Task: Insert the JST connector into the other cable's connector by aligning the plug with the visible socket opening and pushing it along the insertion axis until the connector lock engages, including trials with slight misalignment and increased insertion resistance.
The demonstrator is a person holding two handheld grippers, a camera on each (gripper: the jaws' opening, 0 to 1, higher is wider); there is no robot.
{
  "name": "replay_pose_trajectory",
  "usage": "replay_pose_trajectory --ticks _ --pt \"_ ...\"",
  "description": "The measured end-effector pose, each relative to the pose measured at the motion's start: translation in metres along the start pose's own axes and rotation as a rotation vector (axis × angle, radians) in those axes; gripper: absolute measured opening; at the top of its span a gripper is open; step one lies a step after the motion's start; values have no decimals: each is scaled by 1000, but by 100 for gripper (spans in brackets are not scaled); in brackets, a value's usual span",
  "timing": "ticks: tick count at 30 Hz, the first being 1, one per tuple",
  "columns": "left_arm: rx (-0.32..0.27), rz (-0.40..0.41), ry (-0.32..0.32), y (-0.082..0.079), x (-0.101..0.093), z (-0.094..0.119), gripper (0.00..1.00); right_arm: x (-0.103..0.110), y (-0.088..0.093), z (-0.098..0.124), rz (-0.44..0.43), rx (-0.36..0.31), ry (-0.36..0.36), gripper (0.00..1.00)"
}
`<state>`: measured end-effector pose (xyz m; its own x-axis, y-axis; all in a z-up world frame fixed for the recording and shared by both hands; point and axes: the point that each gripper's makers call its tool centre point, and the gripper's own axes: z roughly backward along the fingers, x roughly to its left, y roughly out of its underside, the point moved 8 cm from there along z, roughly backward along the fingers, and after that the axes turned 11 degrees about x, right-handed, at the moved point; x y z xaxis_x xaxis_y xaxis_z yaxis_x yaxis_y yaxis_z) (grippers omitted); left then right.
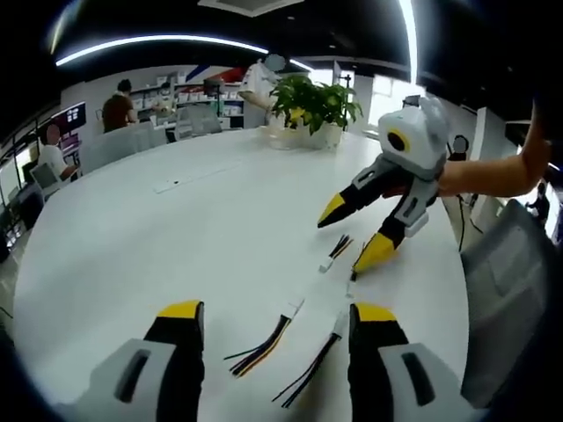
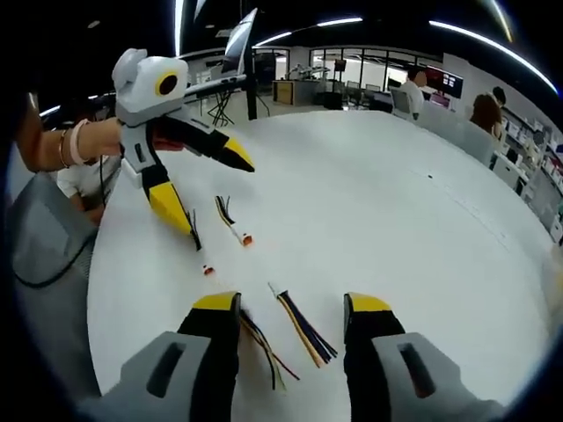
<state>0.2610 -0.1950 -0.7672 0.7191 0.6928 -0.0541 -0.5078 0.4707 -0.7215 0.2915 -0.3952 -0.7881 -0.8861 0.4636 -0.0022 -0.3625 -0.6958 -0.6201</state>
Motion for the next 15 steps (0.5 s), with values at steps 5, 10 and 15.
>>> replay_pose_trajectory --ticks 5,10,15 --pt "-19 -6 27 -2 -2 0 50 1 -2 -2 2 -33 -34 35" --pt "-21 -5 42 -2 3 -7 44 2 -3 -6 14 -51 -62 31" --pt "-23 -18 57 -1 2 -8 38 0 -1 -10 30 -60 -84 24"
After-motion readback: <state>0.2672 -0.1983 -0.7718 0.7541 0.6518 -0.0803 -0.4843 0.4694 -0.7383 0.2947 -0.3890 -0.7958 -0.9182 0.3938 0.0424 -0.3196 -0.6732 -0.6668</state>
